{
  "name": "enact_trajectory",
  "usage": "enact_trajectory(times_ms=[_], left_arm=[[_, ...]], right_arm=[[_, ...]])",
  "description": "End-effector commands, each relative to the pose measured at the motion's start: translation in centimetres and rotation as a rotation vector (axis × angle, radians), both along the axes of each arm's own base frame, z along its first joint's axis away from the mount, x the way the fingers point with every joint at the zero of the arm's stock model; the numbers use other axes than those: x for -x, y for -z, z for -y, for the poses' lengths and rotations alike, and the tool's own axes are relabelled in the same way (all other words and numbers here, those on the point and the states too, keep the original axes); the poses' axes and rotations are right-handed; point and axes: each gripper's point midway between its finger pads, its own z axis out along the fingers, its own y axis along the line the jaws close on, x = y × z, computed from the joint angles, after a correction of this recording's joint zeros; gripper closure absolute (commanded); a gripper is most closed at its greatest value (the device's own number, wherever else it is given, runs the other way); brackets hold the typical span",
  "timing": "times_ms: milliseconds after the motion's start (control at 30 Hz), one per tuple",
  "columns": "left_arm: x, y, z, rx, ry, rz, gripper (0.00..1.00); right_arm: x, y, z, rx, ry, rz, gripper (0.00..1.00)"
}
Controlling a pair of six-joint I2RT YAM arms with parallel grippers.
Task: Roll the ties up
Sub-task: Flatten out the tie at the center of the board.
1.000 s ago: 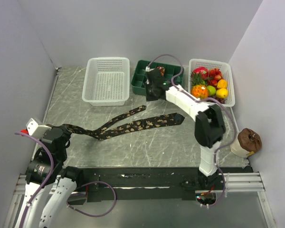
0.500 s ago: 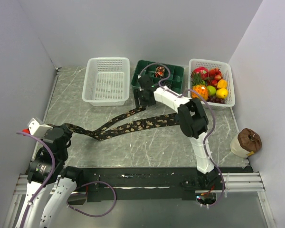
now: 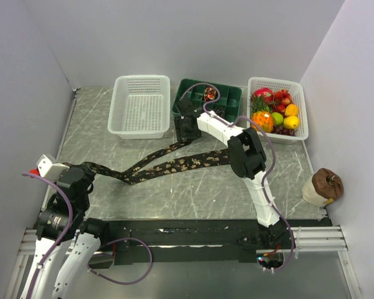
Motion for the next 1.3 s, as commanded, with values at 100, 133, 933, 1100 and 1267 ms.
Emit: enact_trajectory(times_ms=[100, 133, 933, 1100, 1267], left_arm=[[0.0, -1.1, 0.0, 0.004, 0.002, 0.046, 0.99], [0.0, -1.2, 0.0, 0.009, 0.004, 0.052, 0.99], [-0.3, -1.1, 0.5, 0.031, 0.025, 0.081, 0.99], [-0.6, -0.6, 0.8, 0.053, 0.031, 0.087, 0.99], [-0.6, 0.1, 0.7, 0.069, 0.014, 0.075, 0.99]], right_arm=[[-0.4, 1.0, -0.2, 0.044, 0.012, -0.056, 0.38], [-0.3, 1.0, -0.2, 0.047, 0.012, -0.063, 0.39], [1.0, -14.3, 3.8, -0.198, 0.063, 0.261, 1.00], [1.3, -17.8, 5.6, -0.251, 0.104, 0.345, 1.00], [2.5, -14.0, 10.5, -0.149, 0.206, 0.278, 1.00]])
